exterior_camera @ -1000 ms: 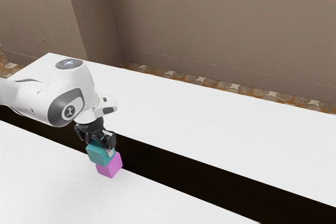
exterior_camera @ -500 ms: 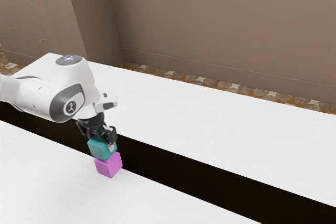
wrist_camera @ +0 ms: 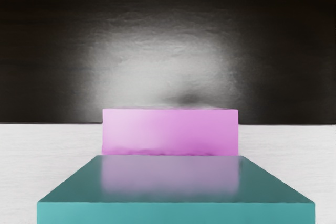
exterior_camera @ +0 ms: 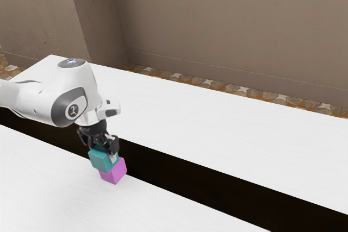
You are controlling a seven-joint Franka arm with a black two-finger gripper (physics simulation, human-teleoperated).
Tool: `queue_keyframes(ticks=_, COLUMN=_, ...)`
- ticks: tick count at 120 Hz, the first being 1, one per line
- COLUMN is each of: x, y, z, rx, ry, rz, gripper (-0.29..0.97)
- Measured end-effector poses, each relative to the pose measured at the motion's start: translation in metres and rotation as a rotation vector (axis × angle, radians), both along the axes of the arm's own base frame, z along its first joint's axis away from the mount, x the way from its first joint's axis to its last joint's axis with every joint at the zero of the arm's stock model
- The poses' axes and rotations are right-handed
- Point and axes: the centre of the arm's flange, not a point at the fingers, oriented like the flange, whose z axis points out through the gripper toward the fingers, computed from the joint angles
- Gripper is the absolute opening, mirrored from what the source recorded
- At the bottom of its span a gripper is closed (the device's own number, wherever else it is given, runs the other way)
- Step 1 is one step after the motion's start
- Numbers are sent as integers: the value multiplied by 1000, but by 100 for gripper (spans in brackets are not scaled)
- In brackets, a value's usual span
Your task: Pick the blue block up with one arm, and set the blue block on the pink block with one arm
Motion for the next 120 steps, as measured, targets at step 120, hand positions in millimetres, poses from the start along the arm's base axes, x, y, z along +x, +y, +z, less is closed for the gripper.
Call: queue_keyframes(ticks=120, x=21, y=-1, z=5, rx=-10, ry=14, rz=-42, gripper=36)
